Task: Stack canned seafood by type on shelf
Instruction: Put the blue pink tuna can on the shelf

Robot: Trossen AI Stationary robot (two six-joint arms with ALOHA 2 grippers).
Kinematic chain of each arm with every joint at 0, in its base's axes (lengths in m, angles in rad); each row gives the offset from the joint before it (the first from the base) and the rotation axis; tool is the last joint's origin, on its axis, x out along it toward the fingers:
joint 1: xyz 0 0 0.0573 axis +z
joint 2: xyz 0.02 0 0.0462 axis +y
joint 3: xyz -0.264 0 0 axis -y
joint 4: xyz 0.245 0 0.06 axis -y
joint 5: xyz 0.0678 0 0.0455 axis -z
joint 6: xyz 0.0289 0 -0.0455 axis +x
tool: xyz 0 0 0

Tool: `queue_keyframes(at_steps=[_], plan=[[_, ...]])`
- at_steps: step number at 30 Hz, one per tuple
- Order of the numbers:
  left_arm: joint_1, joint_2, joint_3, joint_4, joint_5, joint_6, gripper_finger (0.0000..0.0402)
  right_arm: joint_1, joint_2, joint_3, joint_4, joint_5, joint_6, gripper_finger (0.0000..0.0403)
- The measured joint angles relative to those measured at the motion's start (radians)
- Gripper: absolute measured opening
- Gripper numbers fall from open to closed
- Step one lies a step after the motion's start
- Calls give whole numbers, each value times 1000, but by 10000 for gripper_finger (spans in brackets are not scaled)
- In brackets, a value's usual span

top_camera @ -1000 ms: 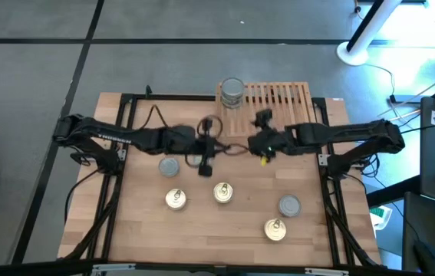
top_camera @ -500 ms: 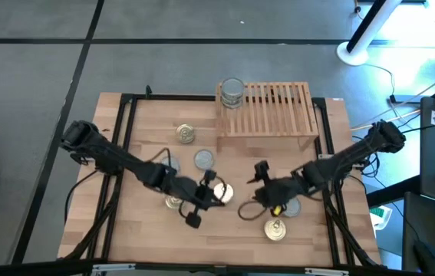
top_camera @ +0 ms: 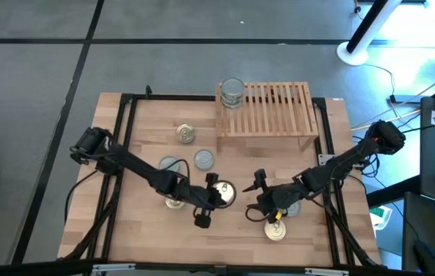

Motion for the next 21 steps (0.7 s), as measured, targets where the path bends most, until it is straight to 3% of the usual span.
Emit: queue_keyframes(at_steps=[5, 14, 21], plan=[[11, 2, 0, -3, 0, -15, 19, 0, 0, 0, 23, -16, 0, 270], [1, 2, 0, -5, 3, -9, 128, 0, 62, 0, 82, -57, 0, 270], [-16, 2, 0, -75, 2, 68, 148, 0, 136, 0, 145, -52, -8, 270]])
